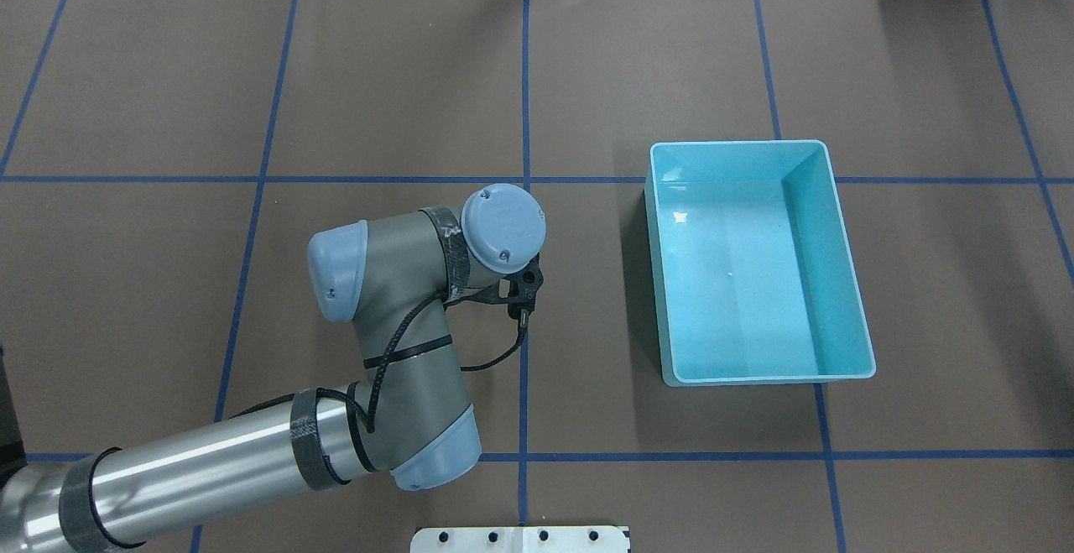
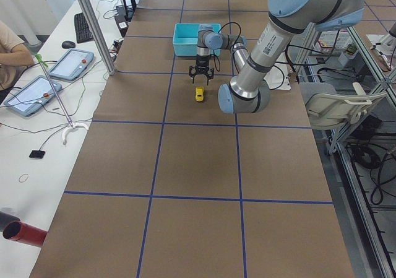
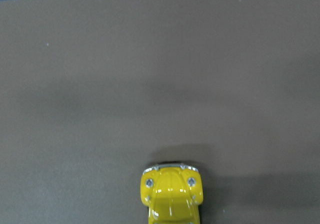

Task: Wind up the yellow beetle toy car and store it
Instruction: 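Press the left gripper on the car's roof and push it forward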

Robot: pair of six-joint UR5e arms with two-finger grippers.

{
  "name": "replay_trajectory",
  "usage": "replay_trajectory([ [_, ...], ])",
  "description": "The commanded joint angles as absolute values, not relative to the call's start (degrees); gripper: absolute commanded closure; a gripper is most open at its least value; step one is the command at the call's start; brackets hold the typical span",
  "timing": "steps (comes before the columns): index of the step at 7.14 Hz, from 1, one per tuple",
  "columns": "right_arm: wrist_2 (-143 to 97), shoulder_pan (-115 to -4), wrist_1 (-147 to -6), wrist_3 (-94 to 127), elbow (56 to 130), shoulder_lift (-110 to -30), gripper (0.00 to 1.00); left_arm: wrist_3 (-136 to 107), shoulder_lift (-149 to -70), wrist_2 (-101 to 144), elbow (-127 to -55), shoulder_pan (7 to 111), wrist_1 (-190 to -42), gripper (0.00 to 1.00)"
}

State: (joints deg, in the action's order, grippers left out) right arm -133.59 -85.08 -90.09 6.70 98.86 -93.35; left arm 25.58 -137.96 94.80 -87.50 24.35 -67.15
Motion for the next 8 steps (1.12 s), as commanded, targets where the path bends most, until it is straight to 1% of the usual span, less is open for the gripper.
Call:
replay_trajectory([
  [1, -133.51, -84.99, -90.09, 6.85, 98.79, -93.34, 0.00, 25.66, -137.11, 95.10, -87.01, 24.43, -68.11, 0.12],
  [4, -133.51, -84.99, -90.09, 7.03, 98.70, -93.25, 0.00, 25.40, -136.14, 95.01, -87.01, 24.52, -70.40, 0.13],
  [6, -133.33, -84.99, -90.09, 7.03, 98.70, -93.43, 0.00, 25.40, -136.05, 95.01, -86.84, 24.52, -71.54, 0.24],
  [8, -133.24, -84.99, -90.09, 7.03, 98.70, -93.34, 0.00, 25.40, -135.70, 95.10, -86.84, 24.52, -71.63, 0.33],
])
